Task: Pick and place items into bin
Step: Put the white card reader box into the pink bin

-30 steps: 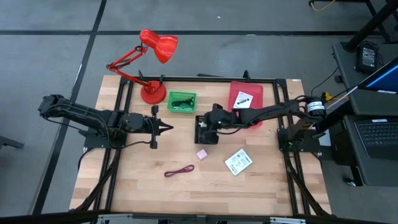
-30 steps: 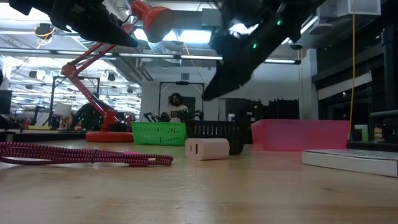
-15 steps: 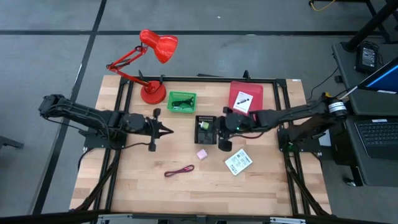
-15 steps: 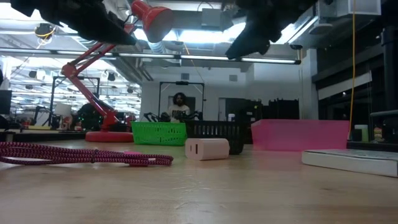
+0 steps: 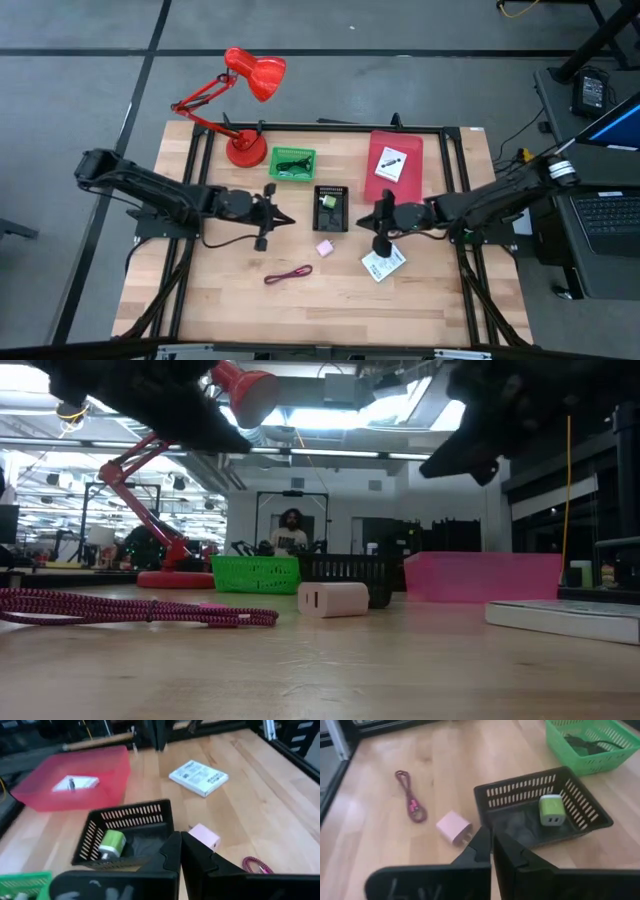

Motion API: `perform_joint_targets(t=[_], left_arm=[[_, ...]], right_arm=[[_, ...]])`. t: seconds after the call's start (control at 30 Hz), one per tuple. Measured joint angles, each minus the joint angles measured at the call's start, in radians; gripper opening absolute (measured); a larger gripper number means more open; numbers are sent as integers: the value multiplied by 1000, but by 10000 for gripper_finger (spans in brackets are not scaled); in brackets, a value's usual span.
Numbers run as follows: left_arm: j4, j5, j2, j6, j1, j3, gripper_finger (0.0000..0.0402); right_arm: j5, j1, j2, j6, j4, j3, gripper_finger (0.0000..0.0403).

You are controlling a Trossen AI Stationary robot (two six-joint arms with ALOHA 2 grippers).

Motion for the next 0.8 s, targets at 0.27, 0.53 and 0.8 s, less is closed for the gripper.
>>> perform_joint_targets(t=[0.27, 0.53, 0.8], left_arm=[[9, 35, 229, 15, -6, 175, 3], [9, 132, 450, 141, -6, 392, 3], [-60, 181, 654, 170, -2, 584, 3]], right_arm=[[8, 55, -113, -3, -76, -43, 1], [34, 65, -191, 48, -137, -115, 0], [-1, 112, -258, 201, -258, -177, 0]])
